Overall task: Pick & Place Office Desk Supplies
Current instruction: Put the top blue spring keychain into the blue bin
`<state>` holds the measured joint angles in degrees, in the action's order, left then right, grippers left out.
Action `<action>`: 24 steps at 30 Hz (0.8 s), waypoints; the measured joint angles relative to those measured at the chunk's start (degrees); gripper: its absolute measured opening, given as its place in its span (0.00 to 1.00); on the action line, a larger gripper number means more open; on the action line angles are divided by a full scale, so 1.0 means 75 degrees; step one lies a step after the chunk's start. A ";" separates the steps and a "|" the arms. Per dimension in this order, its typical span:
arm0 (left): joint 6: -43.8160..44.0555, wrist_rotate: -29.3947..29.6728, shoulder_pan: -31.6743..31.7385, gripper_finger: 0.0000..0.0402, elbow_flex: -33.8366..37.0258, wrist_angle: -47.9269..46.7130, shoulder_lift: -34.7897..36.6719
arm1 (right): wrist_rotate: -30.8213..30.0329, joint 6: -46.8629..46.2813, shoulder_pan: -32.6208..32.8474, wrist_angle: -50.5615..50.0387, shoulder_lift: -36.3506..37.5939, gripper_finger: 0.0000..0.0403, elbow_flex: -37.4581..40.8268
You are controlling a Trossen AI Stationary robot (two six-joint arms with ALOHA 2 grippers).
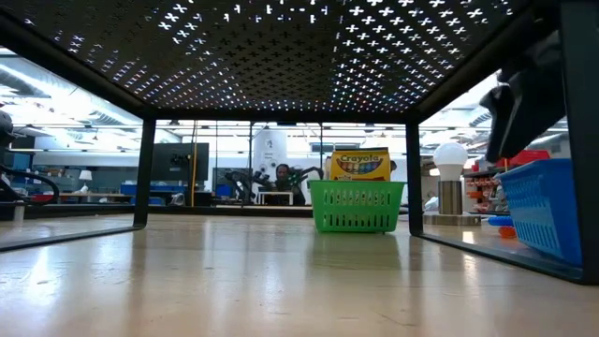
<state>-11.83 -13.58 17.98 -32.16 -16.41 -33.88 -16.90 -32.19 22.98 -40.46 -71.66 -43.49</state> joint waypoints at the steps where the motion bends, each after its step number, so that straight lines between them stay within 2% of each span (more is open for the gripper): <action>1: 0.0000 0.0001 0.0001 0.47 0.0000 -0.0002 -0.0001 | 0.0020 -0.0045 -0.0027 0.0303 0.0293 0.50 0.0309; 4: 0.0002 0.0003 0.0003 0.47 -0.0002 0.0052 -0.0001 | 0.0110 -0.0083 -0.0143 0.0844 0.1107 0.50 0.1086; 8: 0.0002 0.0000 0.0000 0.47 0.0000 0.0077 0.0001 | 0.0300 -0.0183 -0.0527 0.0780 0.1573 0.50 0.1722; 24: 0.0031 0.0003 0.0001 0.47 0.0000 0.0074 0.0001 | 0.1585 0.1768 -0.2294 0.0993 0.1343 0.50 0.1967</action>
<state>-11.60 -13.56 17.99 -32.16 -15.86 -33.87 -5.01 -18.93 5.77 -33.01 -61.59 -28.73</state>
